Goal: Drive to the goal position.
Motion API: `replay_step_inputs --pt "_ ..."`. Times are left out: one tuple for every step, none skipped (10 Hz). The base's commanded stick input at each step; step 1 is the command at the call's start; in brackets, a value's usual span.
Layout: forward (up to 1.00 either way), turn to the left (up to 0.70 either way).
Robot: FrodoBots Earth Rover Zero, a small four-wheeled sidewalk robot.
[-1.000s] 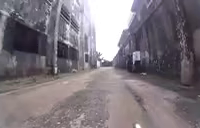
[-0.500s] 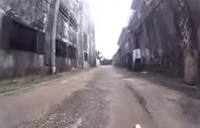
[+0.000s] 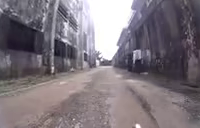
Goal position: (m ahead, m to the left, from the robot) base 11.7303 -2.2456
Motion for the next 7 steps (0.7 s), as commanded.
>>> replay_step_inputs --pt "0.3 0.0" --pt "0.3 0.0" --pt "0.3 0.0" --pt "0.3 0.0" --pt "0.3 0.0" --pt "0.3 0.0" --pt "0.3 0.0"
